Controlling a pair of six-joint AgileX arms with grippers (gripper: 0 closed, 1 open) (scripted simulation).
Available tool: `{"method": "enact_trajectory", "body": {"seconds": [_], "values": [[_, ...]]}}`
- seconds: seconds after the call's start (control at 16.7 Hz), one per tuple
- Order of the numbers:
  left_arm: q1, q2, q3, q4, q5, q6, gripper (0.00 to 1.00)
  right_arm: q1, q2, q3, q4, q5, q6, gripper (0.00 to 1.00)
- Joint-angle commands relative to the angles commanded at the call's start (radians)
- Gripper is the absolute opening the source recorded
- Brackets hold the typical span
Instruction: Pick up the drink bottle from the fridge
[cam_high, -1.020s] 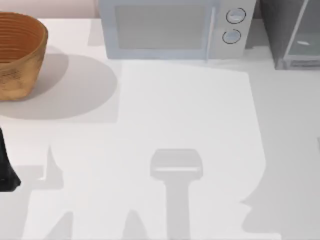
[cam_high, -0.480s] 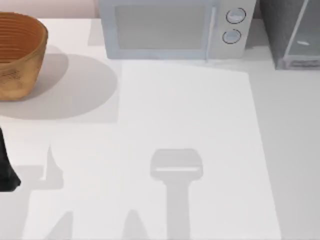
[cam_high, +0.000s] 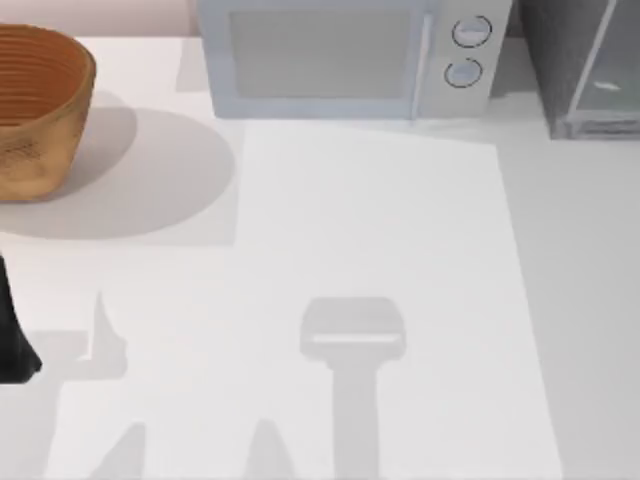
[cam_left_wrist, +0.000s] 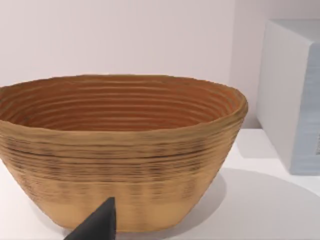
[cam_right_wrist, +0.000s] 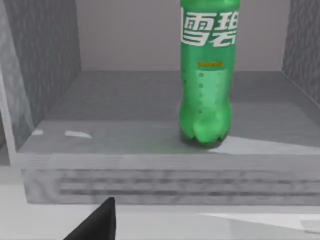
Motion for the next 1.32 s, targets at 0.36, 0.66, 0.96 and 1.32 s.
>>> {"method": "enact_trajectory", "body": {"seconds": [0.36,0.66,0.96,1.32], "values": [[0.0,0.0,0.0,0.0,0.0,0.0,1.0,0.098,0.153,0.344,-0.173,0.108,-0.005,1.0],[0.0,0.0,0.0,0.0,0.0,0.0,1.0,0.192,0.275,0.639,-0.35,0.209,-0.01,1.0],[0.0,0.0,0.0,0.0,0.0,0.0,1.0,0.216,0.296,0.692,-0.394,0.235,-0.011,1.0],[0.0,0.0,0.0,0.0,0.0,0.0,1.0,0.223,0.336,0.762,-0.428,0.242,-0.012,1.0]]}}
